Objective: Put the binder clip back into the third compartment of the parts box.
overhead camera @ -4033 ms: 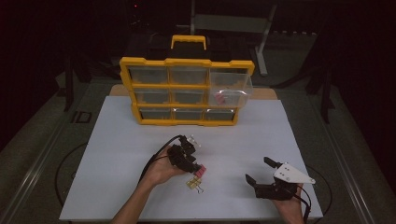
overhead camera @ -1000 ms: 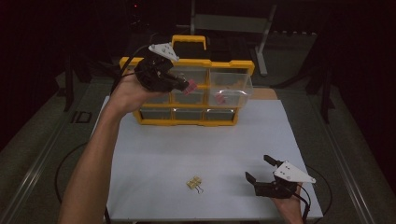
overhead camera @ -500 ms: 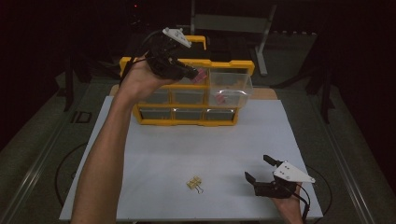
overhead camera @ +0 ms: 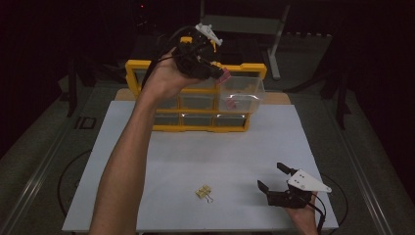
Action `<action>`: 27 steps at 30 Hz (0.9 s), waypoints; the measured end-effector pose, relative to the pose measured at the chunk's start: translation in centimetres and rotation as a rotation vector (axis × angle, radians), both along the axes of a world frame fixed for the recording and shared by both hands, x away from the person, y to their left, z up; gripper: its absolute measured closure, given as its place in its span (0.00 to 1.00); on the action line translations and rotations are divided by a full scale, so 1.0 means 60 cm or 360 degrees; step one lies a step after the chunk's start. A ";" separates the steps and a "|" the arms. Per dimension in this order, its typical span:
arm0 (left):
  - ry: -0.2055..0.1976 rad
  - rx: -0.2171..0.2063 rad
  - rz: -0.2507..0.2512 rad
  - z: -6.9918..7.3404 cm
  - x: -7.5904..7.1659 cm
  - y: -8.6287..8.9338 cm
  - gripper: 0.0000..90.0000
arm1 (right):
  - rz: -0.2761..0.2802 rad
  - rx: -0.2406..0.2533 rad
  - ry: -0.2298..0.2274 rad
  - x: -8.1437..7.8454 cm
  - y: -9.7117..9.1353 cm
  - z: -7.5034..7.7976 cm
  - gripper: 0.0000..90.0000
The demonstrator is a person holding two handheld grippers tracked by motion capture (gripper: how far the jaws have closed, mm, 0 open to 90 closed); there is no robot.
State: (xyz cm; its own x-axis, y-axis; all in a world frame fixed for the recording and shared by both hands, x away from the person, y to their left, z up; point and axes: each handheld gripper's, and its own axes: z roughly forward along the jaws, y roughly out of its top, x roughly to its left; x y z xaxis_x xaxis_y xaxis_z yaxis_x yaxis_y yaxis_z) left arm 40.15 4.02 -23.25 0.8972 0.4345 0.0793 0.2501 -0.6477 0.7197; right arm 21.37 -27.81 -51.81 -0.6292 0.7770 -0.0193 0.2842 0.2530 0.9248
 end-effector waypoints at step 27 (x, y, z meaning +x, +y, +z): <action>0.0038 0.0103 0.0193 -0.043 -0.005 -0.004 0.00 | -0.0015 0.0000 -0.0001 -0.007 -0.001 0.001 0.09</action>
